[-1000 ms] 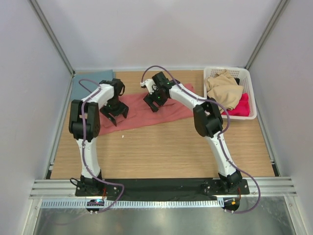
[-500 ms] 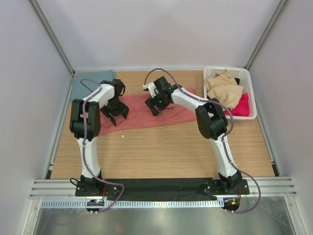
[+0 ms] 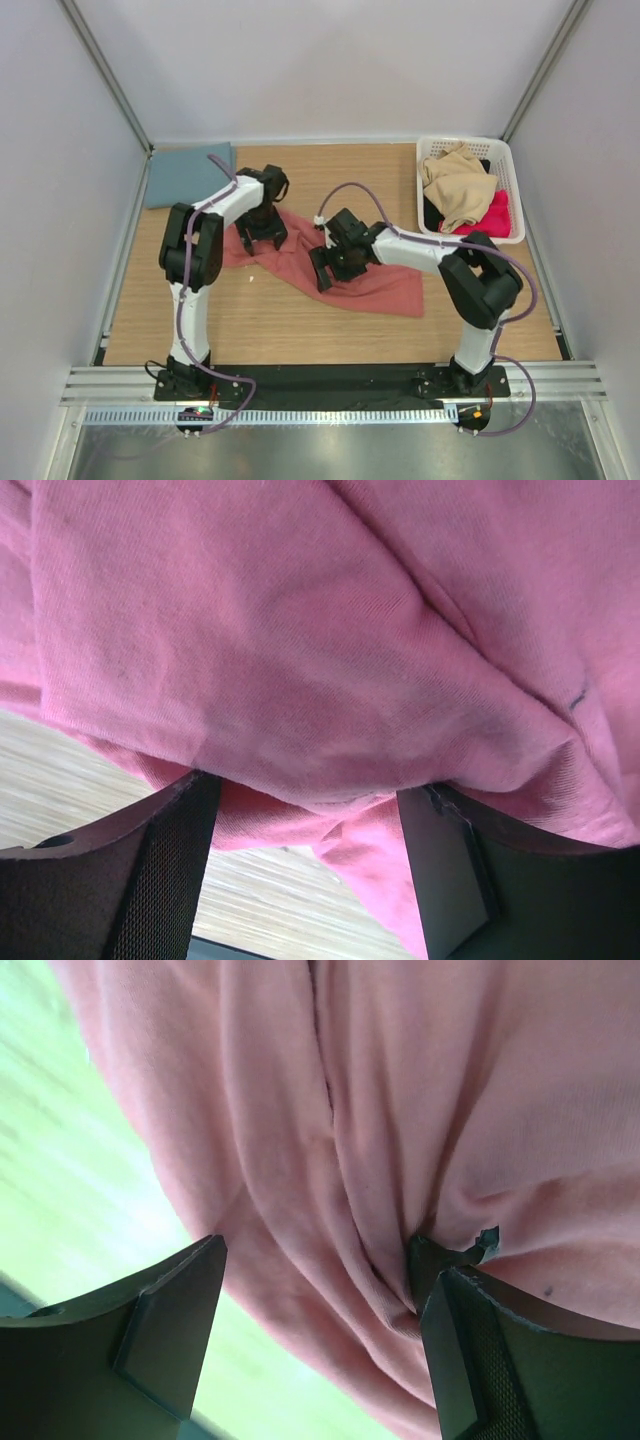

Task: Fold and stack the t-shirts
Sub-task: Fold the tshirt

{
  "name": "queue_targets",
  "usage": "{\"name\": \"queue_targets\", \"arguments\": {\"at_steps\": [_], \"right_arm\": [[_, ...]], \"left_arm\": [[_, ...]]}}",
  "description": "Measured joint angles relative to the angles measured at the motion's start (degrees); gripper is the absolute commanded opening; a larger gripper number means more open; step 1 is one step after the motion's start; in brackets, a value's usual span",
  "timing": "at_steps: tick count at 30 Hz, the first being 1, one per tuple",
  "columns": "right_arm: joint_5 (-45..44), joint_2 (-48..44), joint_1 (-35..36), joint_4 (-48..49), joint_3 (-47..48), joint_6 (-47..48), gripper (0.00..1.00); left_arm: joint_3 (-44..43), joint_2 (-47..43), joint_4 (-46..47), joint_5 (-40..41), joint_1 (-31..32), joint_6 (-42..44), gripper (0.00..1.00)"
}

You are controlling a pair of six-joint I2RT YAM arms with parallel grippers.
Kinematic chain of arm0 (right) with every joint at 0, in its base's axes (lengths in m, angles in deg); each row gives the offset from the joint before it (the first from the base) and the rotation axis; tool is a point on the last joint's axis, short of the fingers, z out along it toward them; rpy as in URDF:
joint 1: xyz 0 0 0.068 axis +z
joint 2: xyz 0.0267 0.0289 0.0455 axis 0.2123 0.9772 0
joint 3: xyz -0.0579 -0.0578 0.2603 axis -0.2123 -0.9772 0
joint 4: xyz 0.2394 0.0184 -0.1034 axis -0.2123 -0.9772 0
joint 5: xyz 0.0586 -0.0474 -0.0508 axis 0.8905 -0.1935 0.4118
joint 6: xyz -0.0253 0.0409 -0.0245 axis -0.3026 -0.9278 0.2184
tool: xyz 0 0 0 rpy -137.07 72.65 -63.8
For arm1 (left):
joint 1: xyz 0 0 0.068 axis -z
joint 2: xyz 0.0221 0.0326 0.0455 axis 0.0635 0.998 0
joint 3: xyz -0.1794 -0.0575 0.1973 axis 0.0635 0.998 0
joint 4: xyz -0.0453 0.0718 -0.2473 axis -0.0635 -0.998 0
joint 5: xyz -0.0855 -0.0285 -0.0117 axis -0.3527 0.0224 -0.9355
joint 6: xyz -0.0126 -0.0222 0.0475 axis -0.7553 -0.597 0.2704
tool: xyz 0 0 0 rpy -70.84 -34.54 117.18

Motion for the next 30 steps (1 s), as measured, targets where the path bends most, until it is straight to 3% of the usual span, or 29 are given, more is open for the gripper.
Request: {"name": "queue_targets", "arguments": {"at_steps": [4,8,14,20,30], "right_arm": [[0.8,-8.6,0.2,4.0,-11.4,-10.2,0.82],[1.6,-14.7,0.0,7.0,-19.0,-17.7,0.82],[2.6,-16.4,0.0,9.3,-21.5,-25.3,0.82],[3.6,-8.7,0.1,9.3,-13.7,-31.9,0.83],[7.8,9.2,0.4,7.6,8.2,-44.4,0.83]], "left_arm": [[-3.4,2.3,-0.2,-1.2,5.5,3.1,0.71],[-12.3,7.9,-2.2,-3.9,9.1,6.7,0.70],[-26.6,16.3,-4.8,-6.9,11.1,11.7,0.72],[-48.7,28.2,-11.7,-12.3,8.0,15.2,0.70],[-50.5,30.0,-2.7,-31.7,-6.1,17.9,0.69]]}}
